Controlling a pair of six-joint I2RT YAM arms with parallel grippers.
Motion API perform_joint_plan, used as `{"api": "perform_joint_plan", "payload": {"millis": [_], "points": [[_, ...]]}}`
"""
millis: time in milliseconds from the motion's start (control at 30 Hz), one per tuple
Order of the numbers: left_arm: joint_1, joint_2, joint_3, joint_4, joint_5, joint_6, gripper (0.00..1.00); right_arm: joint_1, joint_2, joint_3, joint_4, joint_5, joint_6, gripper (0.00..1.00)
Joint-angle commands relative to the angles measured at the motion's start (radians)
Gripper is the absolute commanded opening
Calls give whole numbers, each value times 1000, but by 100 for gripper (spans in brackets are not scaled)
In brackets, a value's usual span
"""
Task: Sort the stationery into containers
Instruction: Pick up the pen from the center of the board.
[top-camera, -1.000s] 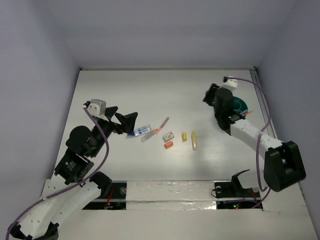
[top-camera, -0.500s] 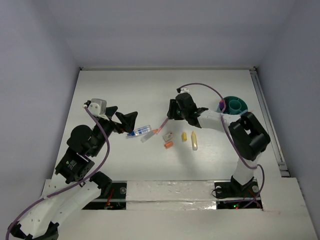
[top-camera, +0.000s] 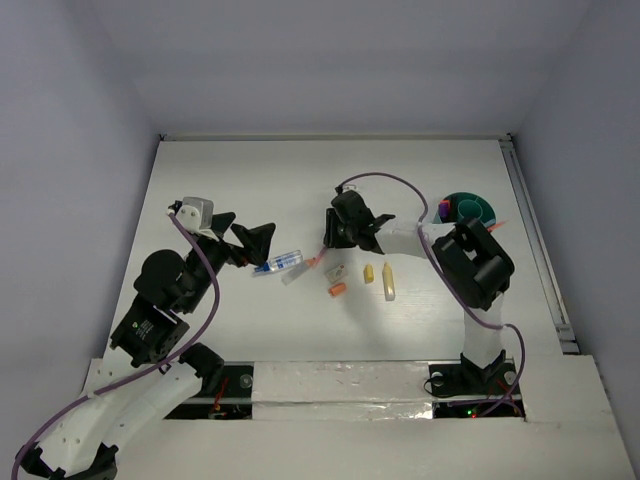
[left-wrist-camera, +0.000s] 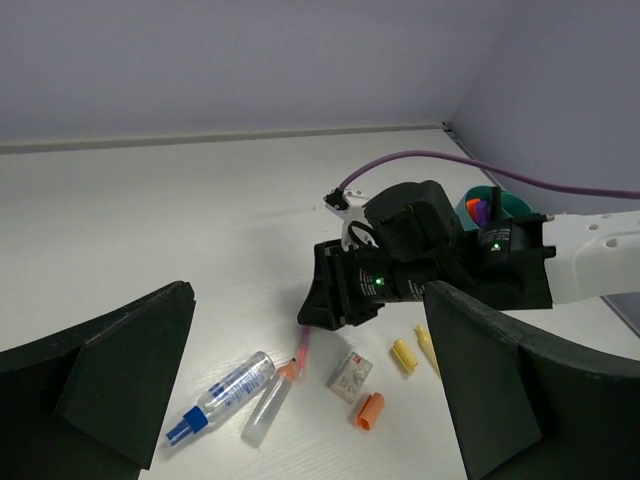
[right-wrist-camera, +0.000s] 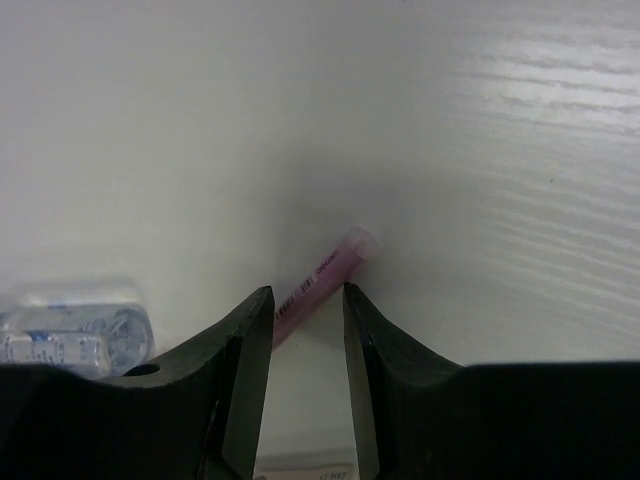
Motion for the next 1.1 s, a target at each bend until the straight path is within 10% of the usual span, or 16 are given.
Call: {"api": "perform_joint_plan", "payload": {"millis": [0, 1067], "points": [[4, -3, -3, 43, -5, 13, 99, 11, 42, 71, -57, 55, -6, 40], [4, -6, -3, 45, -8, 8, 99, 20, 260, 405, -383, 177, -184, 26]]}}
